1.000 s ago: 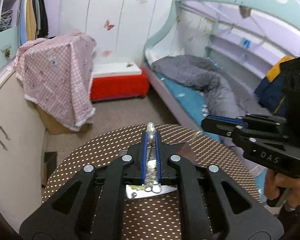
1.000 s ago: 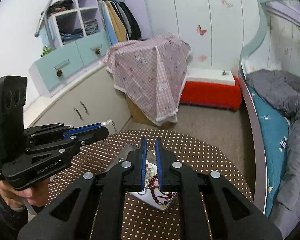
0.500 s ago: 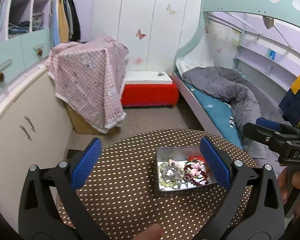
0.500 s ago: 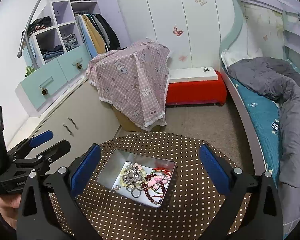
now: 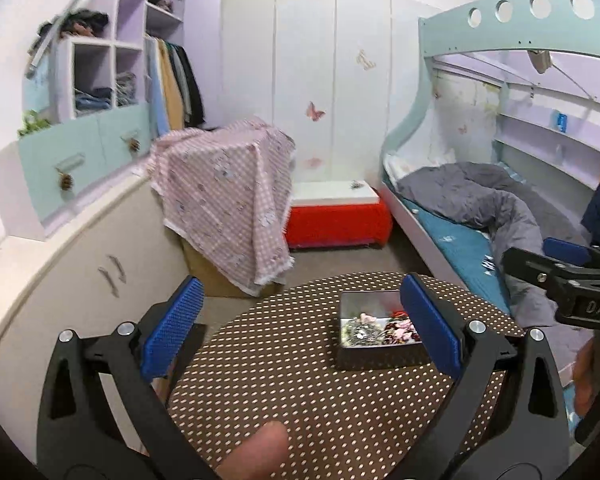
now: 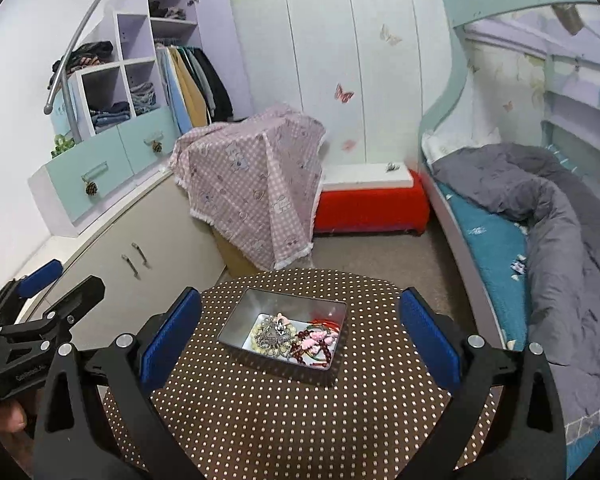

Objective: Organize jewelry

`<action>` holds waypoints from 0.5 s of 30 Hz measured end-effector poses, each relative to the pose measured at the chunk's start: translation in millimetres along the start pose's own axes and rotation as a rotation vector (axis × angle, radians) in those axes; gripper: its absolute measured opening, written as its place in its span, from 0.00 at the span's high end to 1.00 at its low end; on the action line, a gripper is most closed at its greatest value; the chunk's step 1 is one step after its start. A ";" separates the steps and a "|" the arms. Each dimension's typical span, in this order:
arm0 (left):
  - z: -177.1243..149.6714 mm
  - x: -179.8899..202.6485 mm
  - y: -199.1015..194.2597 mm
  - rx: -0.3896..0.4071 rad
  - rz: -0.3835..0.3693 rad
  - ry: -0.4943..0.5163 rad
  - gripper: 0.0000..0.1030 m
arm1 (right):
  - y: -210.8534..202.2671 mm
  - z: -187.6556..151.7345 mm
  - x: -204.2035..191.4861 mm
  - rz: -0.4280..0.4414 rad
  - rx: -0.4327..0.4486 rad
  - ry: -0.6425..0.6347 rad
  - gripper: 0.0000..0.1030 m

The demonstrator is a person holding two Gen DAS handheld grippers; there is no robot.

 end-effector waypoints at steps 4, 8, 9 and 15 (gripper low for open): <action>-3.9 -2.3 -32.0 0.042 0.009 -0.024 0.06 | -29.8 -8.1 -6.3 -0.037 0.040 -0.004 0.08; -6.9 -3.2 -68.5 0.094 0.016 -0.038 0.06 | -60.5 -15.5 -11.9 -0.079 0.076 -0.009 0.08; -7.9 -4.1 -76.1 0.105 0.015 -0.040 0.06 | -68.2 -16.5 -13.5 -0.084 0.088 -0.009 0.08; -12.6 -5.6 -115.2 0.167 0.038 -0.035 0.06 | -109.8 -22.6 -25.3 -0.129 0.155 -0.023 0.08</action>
Point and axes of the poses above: each gripper's, at about its wrist camera, not at the fingertips, and y roughly the way its jaws point, x to its right, z to its top, the point moved 8 cm from there along y, roughly the way its jaws point, and after that the axes turned 9 degrees about -y, right-handed, at the moved point
